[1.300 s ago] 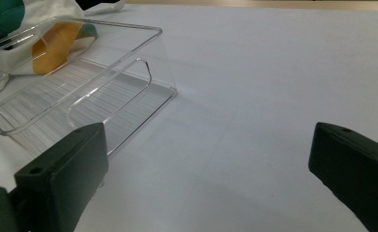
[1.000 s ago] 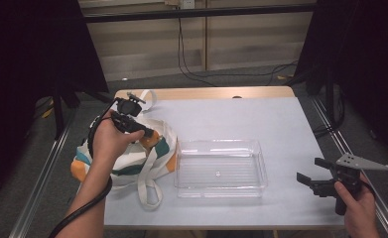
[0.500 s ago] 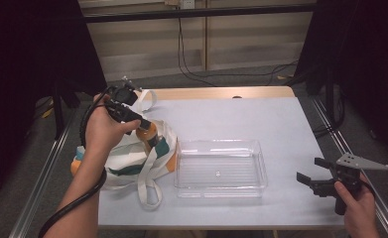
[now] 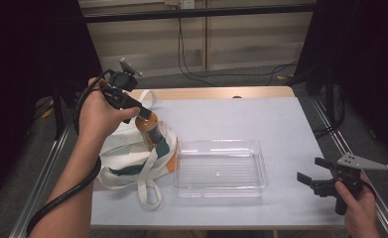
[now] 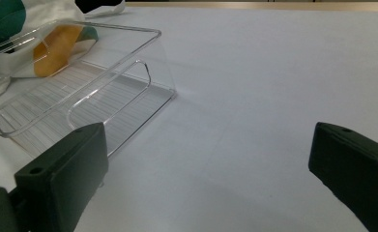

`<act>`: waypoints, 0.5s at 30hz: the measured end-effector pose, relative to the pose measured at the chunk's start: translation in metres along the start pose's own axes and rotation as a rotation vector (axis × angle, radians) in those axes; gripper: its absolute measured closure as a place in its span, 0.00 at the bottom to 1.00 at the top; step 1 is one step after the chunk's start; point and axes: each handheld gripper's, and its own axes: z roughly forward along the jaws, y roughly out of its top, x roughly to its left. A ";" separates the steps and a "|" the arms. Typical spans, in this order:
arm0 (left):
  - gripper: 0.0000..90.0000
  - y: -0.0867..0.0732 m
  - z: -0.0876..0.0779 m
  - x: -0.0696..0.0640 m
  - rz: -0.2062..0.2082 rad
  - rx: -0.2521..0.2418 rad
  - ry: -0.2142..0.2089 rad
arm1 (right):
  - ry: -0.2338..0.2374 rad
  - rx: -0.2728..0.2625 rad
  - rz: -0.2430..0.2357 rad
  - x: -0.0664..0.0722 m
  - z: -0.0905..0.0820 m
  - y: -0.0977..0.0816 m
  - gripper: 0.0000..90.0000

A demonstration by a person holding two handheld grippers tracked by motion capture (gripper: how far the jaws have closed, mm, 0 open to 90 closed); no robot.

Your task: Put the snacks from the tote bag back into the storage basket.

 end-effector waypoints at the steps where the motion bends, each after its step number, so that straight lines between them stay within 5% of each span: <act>1: 0.66 0.001 -0.002 0.001 0.005 0.002 0.002 | 0.000 0.000 0.001 0.000 0.000 0.000 0.00; 15: 0.66 0.013 -0.024 -0.003 0.024 -0.005 0.003 | -0.002 -0.006 -0.002 0.000 -0.001 0.000 0.00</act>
